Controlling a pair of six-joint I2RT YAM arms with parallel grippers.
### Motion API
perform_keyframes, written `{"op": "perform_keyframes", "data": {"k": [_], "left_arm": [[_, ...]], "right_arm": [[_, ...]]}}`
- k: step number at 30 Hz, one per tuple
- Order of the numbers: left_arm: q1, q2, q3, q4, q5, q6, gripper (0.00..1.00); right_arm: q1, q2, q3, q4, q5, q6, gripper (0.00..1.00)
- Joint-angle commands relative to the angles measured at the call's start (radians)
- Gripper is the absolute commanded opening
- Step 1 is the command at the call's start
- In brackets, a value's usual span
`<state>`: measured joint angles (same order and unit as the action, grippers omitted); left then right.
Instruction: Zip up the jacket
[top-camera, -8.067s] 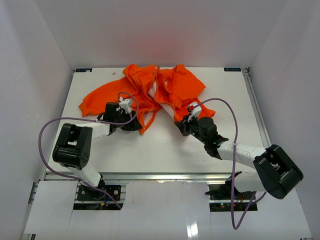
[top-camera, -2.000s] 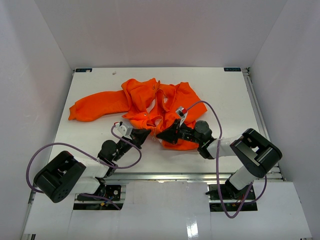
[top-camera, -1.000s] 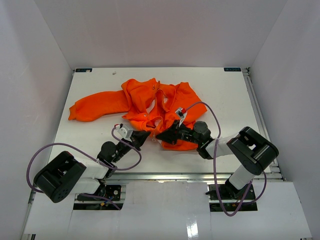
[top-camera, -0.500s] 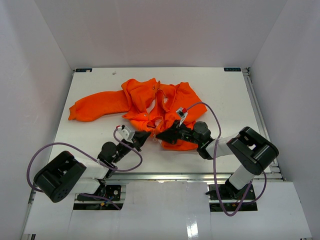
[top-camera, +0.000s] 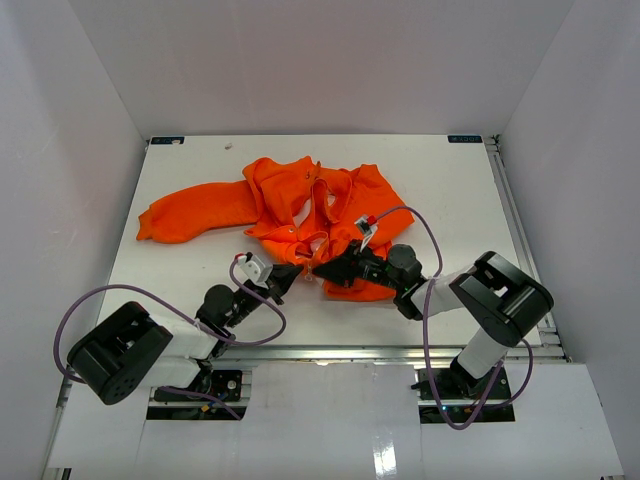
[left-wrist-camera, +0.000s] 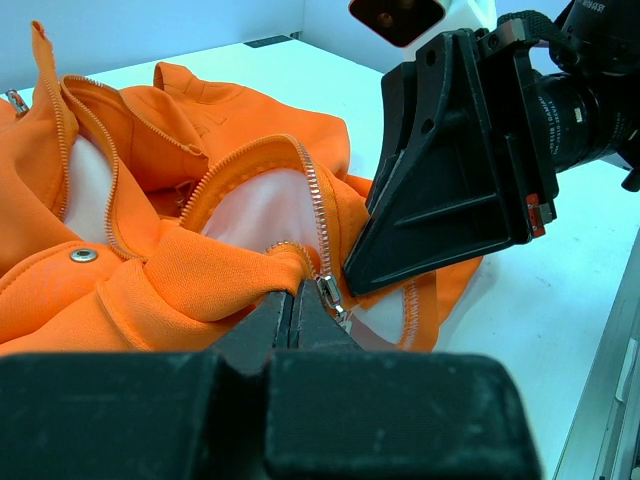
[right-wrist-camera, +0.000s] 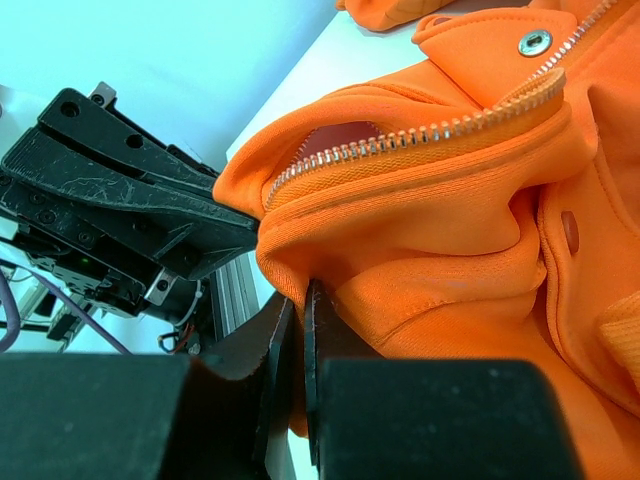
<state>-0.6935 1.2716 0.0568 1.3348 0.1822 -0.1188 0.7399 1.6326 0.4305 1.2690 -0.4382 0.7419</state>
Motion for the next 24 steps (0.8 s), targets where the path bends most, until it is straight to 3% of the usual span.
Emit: {"op": "perform_keyframes", "data": {"k": [1, 24], "left_arm": [[-0.018, -0.004, -0.042, 0.460, 0.050, 0.005, 0.00], [-0.018, -0.046, -0.030, 0.328, 0.157, -0.012, 0.00]], "right_arm": [[-0.005, 0.022, 0.014, 0.137, 0.008, 0.007, 0.08], [-0.099, 0.048, 0.068, 0.208, -0.283, -0.034, 0.08]]}}
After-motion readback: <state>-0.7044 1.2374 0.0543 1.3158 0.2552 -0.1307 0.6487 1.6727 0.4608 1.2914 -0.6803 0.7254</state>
